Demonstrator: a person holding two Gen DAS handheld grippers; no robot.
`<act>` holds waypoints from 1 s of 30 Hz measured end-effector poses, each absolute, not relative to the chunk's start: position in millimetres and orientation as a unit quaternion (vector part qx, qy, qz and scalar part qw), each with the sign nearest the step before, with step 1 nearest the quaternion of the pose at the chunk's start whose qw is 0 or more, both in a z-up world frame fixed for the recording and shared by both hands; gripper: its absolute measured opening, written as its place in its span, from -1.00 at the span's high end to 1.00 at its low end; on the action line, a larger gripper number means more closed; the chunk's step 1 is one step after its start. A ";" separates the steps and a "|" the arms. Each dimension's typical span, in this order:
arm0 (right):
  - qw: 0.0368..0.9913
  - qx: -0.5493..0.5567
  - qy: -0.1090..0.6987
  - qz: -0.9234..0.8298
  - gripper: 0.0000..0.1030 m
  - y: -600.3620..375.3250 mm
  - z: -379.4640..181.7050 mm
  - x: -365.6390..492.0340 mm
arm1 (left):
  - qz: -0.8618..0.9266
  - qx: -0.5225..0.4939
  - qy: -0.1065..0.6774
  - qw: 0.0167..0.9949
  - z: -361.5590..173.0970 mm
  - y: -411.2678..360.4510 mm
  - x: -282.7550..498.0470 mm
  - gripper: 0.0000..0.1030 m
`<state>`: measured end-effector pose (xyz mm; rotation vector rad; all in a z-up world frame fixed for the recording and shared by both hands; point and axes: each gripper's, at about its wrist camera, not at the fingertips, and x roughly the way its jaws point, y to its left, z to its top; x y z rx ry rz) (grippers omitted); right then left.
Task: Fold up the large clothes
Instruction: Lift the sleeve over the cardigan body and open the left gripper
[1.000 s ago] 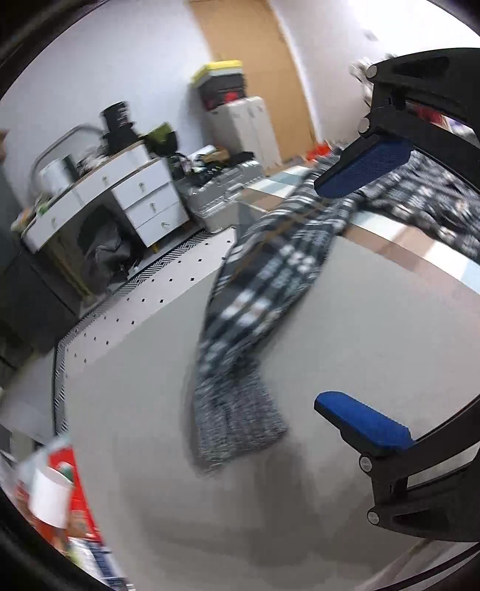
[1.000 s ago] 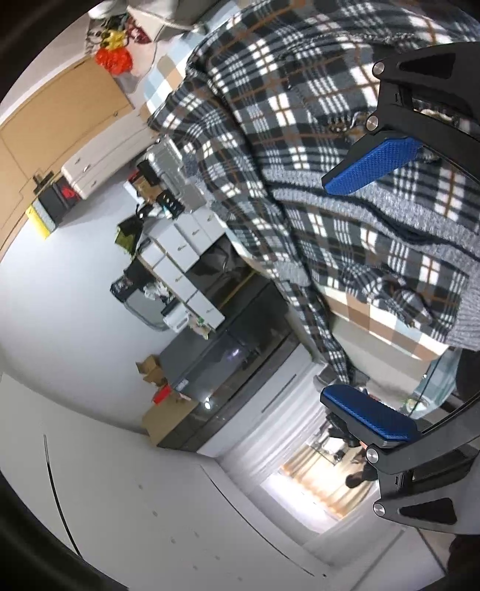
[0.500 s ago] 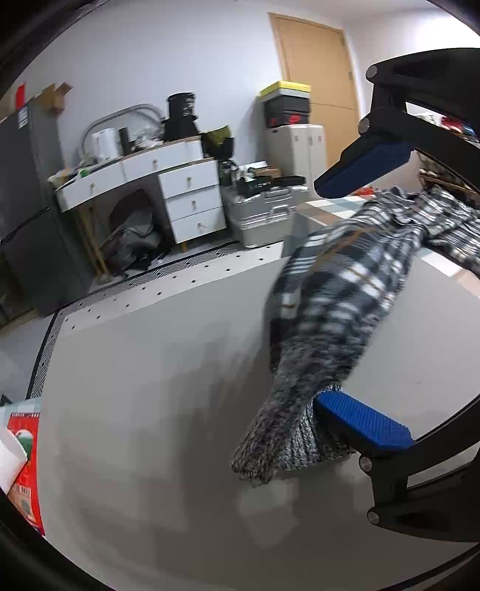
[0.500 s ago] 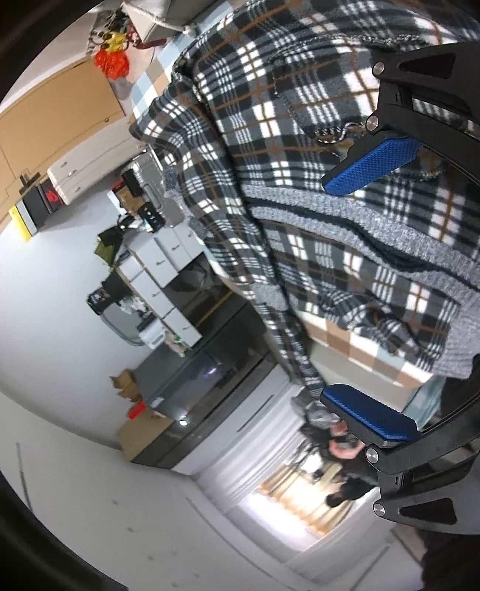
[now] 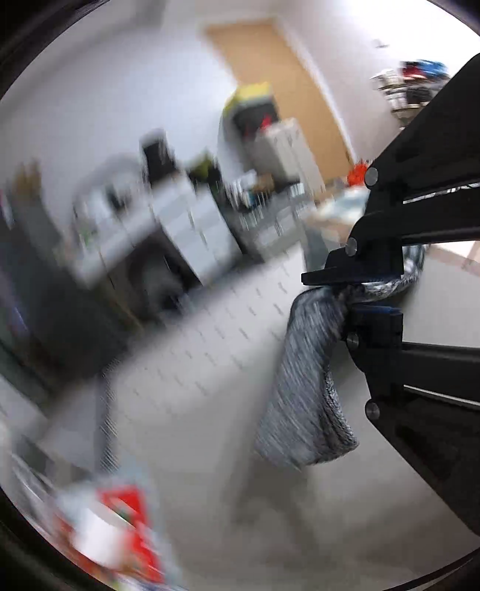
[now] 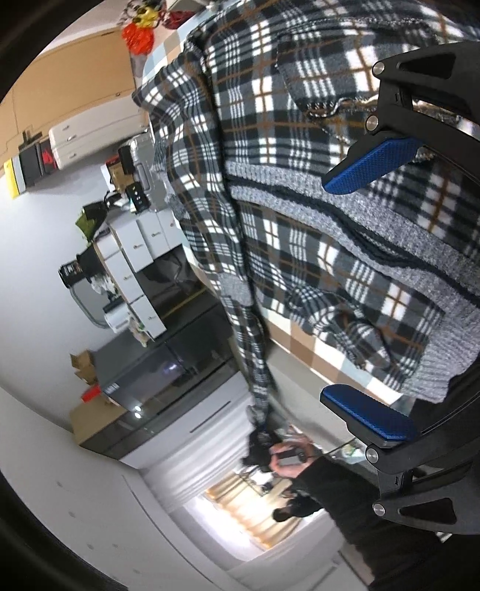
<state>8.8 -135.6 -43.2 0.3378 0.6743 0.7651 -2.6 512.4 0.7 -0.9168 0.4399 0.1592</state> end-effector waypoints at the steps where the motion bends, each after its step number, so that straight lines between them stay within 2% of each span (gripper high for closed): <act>1: 0.859 0.156 0.320 0.367 -1.00 -133.5 -42.8 7.1 | 0.056 -0.416 0.187 0.888 9.0 508.1 -8.9 0.91; 3: 0.859 0.151 0.318 0.371 -1.00 -131.6 -41.6 4.7 | 0.022 -0.383 0.168 0.908 16.0 500.2 -16.5 0.91; 6: 0.859 0.151 0.315 0.375 -1.00 -131.7 -40.4 3.1 | 0.047 -0.397 0.213 0.892 -9.6 506.5 -20.2 0.91; 9: 0.858 0.155 0.315 0.374 -1.00 -132.4 -40.1 3.5 | 0.106 -0.465 0.259 0.840 -62.4 529.8 -25.2 0.91; 12: 0.858 0.161 0.315 0.371 -1.00 -134.7 -40.0 3.4 | 0.120 -0.542 0.273 0.786 -101.5 548.1 -32.9 0.91; 14: 0.858 0.166 0.314 0.370 -1.00 -135.9 -39.8 3.2 | 0.113 -0.578 0.261 0.765 -114.8 554.2 -40.1 0.75; 17: 0.858 0.172 0.316 0.366 -1.00 -136.4 -41.0 4.8 | 0.111 -0.575 0.248 0.772 -107.0 553.3 -45.6 0.54; 19: 0.859 0.175 0.317 0.361 -1.00 -136.2 -42.5 6.8 | 0.102 -0.576 0.236 0.776 -101.6 550.8 -44.5 0.13; 20: 0.860 0.176 0.318 0.359 -1.00 -136.0 -43.1 7.7 | 0.098 -0.579 0.228 0.776 -99.1 550.5 -43.7 0.02; 22: 0.859 0.175 0.322 0.357 -1.00 -134.5 -44.9 9.3 | 0.100 -0.585 0.218 0.775 -97.9 548.7 -32.4 -0.38; 24: 0.859 0.172 0.325 0.356 -1.00 -132.6 -47.1 10.3 | 0.116 -0.589 0.210 0.772 -96.9 549.4 -22.4 -0.55; 30: 0.861 0.155 0.328 0.355 -1.00 -125.1 -49.3 7.8 | 0.177 -0.560 0.207 0.782 -98.0 551.9 6.8 -0.58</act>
